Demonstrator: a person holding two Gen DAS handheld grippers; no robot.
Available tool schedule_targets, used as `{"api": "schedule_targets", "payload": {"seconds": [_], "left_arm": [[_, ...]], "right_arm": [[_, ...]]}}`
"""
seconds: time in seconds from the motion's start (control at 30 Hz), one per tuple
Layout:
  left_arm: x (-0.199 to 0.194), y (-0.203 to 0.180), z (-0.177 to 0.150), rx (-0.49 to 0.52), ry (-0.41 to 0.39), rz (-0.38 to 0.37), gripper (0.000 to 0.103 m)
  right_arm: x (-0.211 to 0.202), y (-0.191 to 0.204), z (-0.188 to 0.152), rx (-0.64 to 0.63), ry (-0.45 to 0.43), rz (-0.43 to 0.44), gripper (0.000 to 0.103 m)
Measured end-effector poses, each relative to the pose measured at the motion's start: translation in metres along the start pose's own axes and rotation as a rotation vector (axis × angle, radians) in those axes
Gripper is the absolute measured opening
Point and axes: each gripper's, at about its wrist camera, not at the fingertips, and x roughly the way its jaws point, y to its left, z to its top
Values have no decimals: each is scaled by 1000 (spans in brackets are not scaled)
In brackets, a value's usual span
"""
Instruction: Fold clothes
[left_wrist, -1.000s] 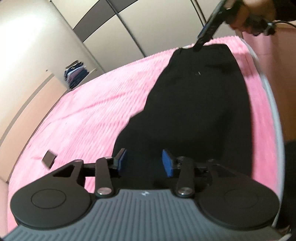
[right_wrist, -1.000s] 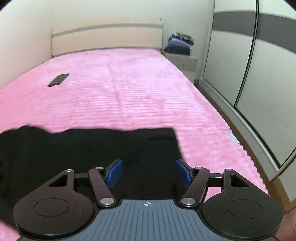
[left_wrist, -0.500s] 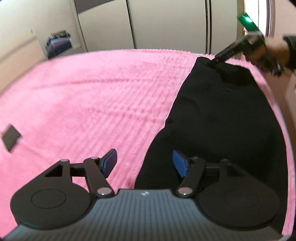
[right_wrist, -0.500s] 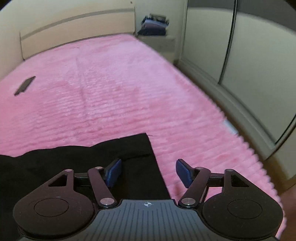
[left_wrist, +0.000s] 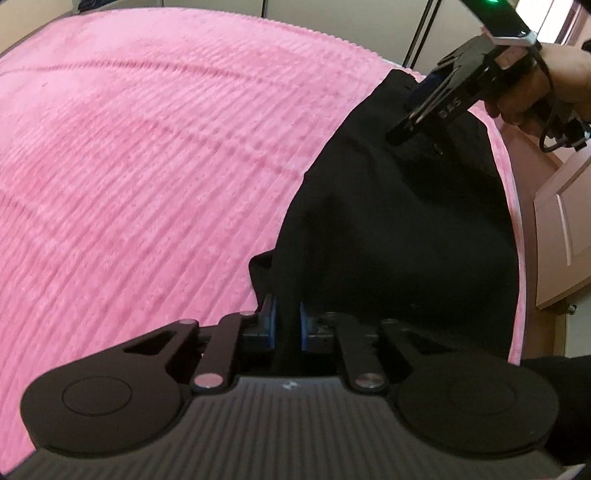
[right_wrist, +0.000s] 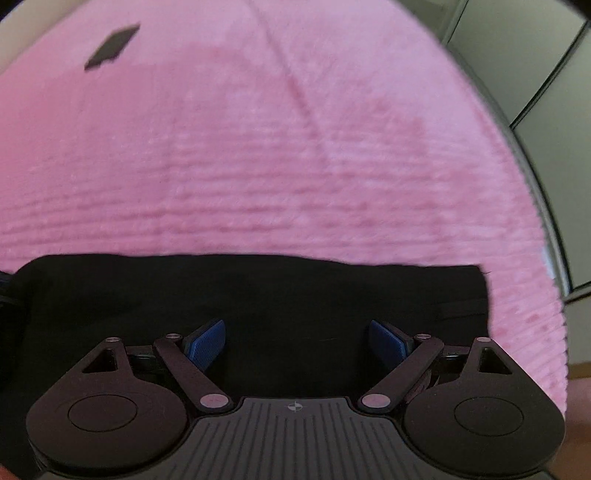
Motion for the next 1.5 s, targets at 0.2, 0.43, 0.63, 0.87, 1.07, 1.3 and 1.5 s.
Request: {"api": "schedule_targets", "payload": {"seconds": [0.2, 0.43, 0.63, 0.87, 1.07, 1.3, 1.5], "left_arm": [[2, -5, 12, -3, 60, 21, 7], [2, -10, 18, 6, 100, 37, 7], [-3, -33, 8, 135, 82, 65, 7], [-8, -43, -8, 238, 45, 2, 7], [-28, -11, -2, 255, -29, -61, 19], [8, 39, 11, 405, -71, -28, 40], [47, 40, 14, 561, -70, -195, 40]], "right_arm": [[16, 4, 2, 21, 95, 36, 88], [15, 2, -1, 31, 130, 74, 88], [-13, 8, 1, 17, -34, 127, 88], [14, 2, 1, 101, 2, 82, 88], [28, -3, -15, 147, 40, 22, 88], [34, -8, -32, 223, 36, -19, 98], [29, -16, -44, 256, 13, -29, 99]]}}
